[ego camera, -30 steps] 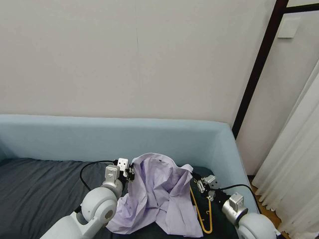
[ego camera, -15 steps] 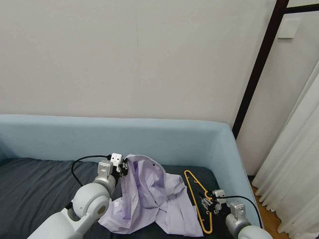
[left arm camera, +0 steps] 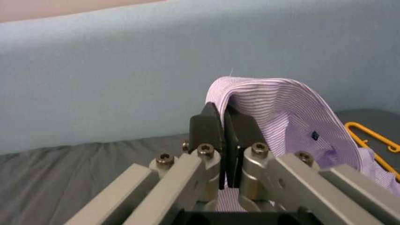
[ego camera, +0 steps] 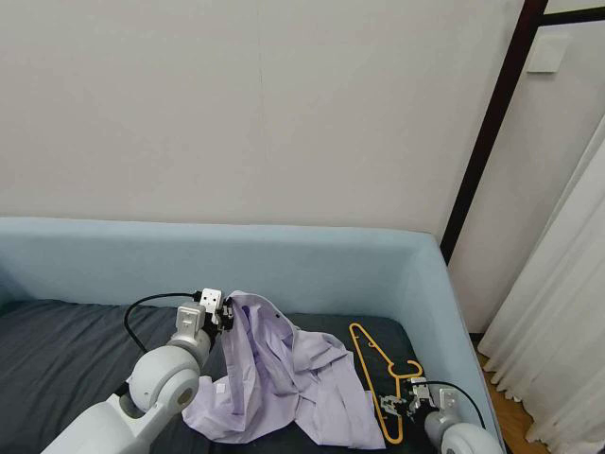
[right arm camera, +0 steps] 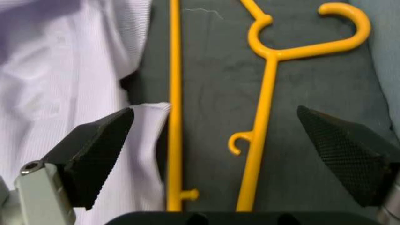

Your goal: Pick up the clothes from the sofa and hang them on the clothes hanger.

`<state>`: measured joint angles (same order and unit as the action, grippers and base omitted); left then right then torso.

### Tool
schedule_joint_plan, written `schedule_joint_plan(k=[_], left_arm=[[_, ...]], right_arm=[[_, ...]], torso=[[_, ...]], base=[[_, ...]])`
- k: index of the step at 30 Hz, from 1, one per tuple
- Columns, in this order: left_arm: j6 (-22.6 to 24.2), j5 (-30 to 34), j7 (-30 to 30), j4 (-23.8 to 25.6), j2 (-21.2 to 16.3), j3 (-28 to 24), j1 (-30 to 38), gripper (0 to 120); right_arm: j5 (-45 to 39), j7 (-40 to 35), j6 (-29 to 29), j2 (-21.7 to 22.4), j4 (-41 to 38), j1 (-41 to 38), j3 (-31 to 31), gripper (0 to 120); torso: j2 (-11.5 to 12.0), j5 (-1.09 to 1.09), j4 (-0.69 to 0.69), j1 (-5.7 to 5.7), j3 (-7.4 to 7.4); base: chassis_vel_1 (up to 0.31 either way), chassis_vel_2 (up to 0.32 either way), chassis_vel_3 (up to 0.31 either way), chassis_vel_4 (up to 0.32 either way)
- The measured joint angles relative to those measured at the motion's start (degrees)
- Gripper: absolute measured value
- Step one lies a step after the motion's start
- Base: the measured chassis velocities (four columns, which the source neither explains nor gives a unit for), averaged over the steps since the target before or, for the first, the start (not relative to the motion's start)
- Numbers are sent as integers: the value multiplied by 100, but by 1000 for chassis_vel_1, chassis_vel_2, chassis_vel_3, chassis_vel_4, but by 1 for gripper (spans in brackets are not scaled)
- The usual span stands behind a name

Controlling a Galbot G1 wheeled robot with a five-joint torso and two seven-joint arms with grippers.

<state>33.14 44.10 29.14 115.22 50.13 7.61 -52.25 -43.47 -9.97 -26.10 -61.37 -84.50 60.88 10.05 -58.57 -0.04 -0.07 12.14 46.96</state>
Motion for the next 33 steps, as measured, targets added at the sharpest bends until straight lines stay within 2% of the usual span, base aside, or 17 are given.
schedule_joint_plan(k=[9,11,14,15,17,20,21,24,26,33], left_arm=[[-108,-6,16,53,1,7,-29,0],[-139,-18,22,72,4,8,-47,0],[-154,-23,28,112,-2,28,-91,0],[-154,-23,28,112,-2,28,-91,0],[-160,-23,33,137,-18,48,-93,0],[-163,-21,36,163,-34,73,-96,0],[-163,-21,36,163,-34,73,-96,0],[-164,-21,41,163,-15,77,-103,0],[-164,-21,43,163,-5,77,-107,0],[-165,-22,47,142,27,82,-116,0]], right_arm=[[216,-70,76,-268,646,-321,-16,100],[298,-77,100,-379,1061,-520,9,98],[512,-17,185,-496,1552,-766,93,86],[512,-17,185,-496,1552,-766,93,86],[599,15,202,-526,1657,-805,119,77],[691,68,204,-560,1662,-760,148,64],[691,68,204,-560,1662,-760,148,64],[782,139,194,-601,1694,-722,173,49],[815,166,192,-614,1712,-711,181,45],[1019,198,289,-611,1641,-626,165,18]], torso=[[0,0,0,0,0],[0,0,-1,0,0],[0,0,-1,0,0],[0,0,-1,0,0],[0,-1,0,0,0],[0,-1,-1,0,0],[0,-1,-1,0,0],[0,-1,0,0,0],[0,-1,0,0,0],[0,0,0,0,0]], base=[[0,0,0,0],[0,0,0,0],[0,0,0,0],[0,0,0,0],[0,0,0,0],[0,0,0,0],[0,0,0,0],[0,0,0,0],[0,0,0,0],[0,0,0,0]])
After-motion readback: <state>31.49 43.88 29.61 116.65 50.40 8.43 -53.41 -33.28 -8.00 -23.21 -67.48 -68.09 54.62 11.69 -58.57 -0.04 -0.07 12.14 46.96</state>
